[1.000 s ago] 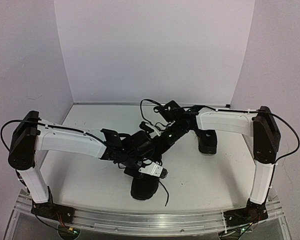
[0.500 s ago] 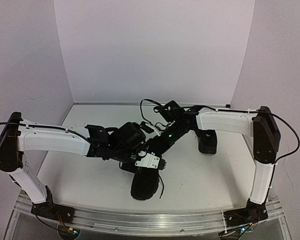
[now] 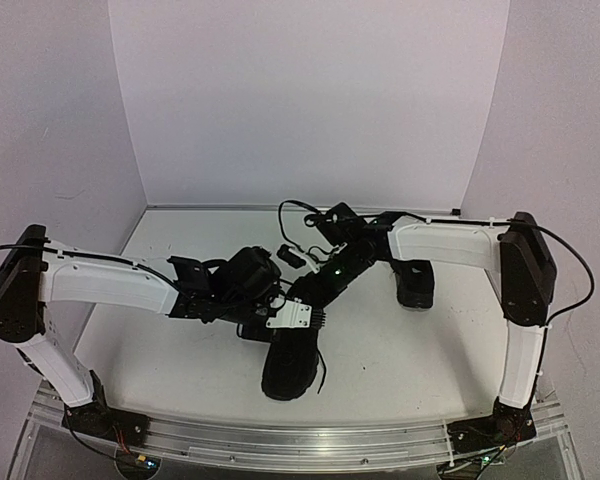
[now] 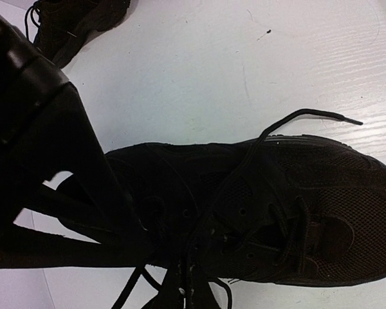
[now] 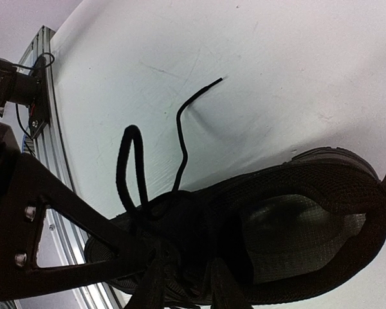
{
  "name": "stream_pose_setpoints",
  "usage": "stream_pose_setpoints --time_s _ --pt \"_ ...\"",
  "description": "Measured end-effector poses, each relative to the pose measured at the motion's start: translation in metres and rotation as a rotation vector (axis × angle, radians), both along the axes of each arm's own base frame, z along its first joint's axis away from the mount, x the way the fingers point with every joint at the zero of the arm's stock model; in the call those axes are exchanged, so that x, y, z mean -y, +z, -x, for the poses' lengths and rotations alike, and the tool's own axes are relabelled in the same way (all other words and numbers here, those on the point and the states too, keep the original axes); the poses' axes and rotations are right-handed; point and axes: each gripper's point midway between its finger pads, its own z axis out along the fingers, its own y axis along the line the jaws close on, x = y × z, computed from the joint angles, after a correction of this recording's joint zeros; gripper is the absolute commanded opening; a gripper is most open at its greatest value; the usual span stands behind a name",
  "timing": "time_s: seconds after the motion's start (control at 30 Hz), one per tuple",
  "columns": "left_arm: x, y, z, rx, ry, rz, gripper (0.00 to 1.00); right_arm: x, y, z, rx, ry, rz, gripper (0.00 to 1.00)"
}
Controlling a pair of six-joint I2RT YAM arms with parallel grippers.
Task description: Tie the shoes
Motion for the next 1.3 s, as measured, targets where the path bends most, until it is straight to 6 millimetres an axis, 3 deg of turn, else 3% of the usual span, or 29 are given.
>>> stream_pose_setpoints --time_s 0.17,0.37,0.93,1.3 --pt "0.004 0.006 -0.002 0.011 0.004 0.031 0.00 0.000 -0.005 -0.001 -0.010 -0.007 0.009 0.29" --pt "0.006 0.011 -0.004 0.022 0.008 0.050 0.00 -0.002 -0.003 -0.001 -0.009 -0.004 0.002 0.00" --pt "0.002 0.010 -0.016 0.024 0.088 0.065 0.00 0.005 0.005 -0.002 -0.002 -0.019 -0.008 0.00" --pt "0.003 -0.009 -0.019 -0.007 0.111 0.042 0.00 0.011 0.002 -0.001 -0.007 -0.036 -0.010 0.00"
